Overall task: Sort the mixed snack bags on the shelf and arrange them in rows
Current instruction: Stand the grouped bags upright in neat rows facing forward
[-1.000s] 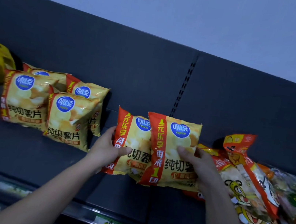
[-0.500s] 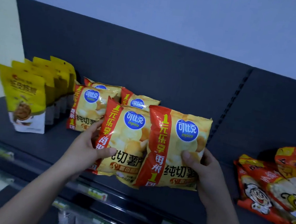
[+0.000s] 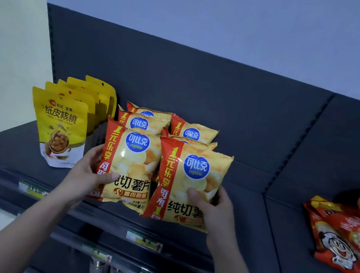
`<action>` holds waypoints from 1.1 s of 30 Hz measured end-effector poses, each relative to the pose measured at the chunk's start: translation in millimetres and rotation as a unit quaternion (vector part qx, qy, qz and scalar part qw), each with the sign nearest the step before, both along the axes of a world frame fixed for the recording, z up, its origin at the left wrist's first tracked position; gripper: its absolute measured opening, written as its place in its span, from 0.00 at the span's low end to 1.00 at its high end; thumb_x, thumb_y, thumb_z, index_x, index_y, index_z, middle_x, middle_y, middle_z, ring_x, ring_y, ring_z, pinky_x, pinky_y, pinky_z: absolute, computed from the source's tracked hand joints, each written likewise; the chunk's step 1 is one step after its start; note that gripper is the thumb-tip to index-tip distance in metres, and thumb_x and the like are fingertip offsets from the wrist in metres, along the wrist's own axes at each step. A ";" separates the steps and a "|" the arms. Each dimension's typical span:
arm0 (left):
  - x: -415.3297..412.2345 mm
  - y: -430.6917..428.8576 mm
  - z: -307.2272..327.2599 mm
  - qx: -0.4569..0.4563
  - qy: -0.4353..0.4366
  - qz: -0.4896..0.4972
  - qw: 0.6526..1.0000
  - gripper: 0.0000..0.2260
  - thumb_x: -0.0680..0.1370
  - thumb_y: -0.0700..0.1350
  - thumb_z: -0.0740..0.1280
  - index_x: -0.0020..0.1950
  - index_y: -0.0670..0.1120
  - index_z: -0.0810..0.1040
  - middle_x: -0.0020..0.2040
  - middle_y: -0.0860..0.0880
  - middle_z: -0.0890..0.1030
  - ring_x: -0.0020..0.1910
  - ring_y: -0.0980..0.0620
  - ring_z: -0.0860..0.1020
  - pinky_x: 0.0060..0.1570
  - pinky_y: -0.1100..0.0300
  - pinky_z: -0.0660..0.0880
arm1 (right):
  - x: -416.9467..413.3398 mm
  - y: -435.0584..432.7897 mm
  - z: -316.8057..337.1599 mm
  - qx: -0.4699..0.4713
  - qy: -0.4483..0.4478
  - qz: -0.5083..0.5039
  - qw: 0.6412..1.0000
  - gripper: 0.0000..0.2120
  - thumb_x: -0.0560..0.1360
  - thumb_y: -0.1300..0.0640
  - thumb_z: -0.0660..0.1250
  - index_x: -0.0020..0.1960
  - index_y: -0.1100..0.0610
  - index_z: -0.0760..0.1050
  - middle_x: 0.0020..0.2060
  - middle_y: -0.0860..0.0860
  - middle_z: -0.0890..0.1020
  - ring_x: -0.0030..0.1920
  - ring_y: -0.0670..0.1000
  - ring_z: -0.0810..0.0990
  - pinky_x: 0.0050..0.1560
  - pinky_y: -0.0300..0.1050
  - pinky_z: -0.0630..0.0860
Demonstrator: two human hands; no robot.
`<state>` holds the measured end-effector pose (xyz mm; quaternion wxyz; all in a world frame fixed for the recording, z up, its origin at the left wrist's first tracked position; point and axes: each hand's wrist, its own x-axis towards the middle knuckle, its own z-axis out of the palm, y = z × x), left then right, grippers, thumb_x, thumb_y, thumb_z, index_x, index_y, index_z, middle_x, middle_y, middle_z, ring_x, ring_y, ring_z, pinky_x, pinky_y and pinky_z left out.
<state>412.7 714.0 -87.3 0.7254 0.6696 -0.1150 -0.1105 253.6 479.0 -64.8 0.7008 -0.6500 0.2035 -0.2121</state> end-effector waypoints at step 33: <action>34.9 -18.2 -22.6 0.236 -0.173 0.046 0.955 0.39 0.71 0.35 0.74 0.75 0.48 0.55 0.67 0.46 0.71 0.68 0.45 0.69 0.64 0.45 0.71 | 39.5 -0.2 -51.6 -0.195 0.081 -0.024 0.977 0.29 0.70 0.52 0.76 0.65 0.43 0.65 0.55 0.37 0.77 0.57 0.43 0.77 0.55 0.46 0.77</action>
